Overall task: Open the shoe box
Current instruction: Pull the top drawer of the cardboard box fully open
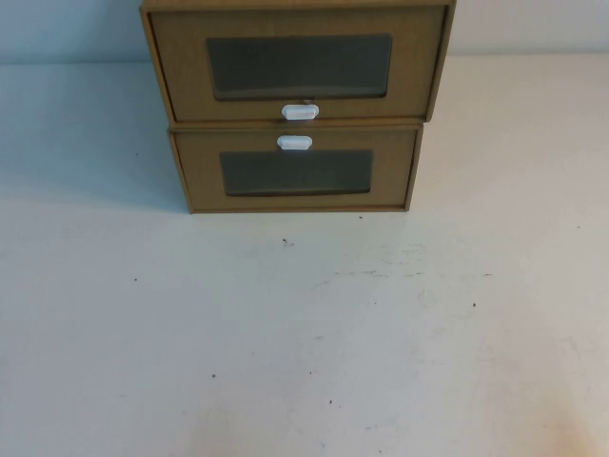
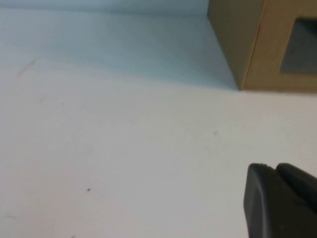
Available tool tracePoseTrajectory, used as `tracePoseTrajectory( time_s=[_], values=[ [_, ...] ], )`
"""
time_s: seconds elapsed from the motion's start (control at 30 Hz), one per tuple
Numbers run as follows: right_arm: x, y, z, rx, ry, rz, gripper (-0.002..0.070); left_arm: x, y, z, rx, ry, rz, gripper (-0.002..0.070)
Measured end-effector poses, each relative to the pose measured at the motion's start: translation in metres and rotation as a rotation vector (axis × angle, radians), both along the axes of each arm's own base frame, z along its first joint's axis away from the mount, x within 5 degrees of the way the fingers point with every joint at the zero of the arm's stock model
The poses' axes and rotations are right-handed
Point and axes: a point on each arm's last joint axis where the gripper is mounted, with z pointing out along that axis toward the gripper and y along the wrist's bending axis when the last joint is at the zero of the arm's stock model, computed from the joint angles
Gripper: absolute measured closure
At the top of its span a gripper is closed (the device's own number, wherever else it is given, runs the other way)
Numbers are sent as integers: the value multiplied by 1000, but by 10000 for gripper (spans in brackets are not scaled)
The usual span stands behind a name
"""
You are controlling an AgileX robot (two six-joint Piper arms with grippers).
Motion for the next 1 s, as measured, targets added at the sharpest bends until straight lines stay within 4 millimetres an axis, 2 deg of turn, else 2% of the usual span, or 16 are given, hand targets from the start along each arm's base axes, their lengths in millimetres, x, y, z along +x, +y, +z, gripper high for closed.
tracePoseTrajectory(
  time_s=[0.13,0.23,0.43,0.6,0.67,0.87,1.0],
  values=[
    [0,0,0,0,0,0,689,2,-1,10,-269,-92,31,680],
    [0,0,0,0,0,0,689,2,-1,16,-398,-142,45,680],
    [0,0,0,0,0,0,689,2,0,21,-449,-196,57,680],
    [0,0,0,0,0,0,689,2,0,21,-463,-191,56,680],
    [0,0,0,0,0,0,689,1,-2,27,-464,-162,39,680],
    [0,0,0,0,0,0,689,7,-9,79,-356,-6,-21,680],
    [0,0,0,0,0,0,689,26,-13,114,-223,116,-78,680]
  ],
)
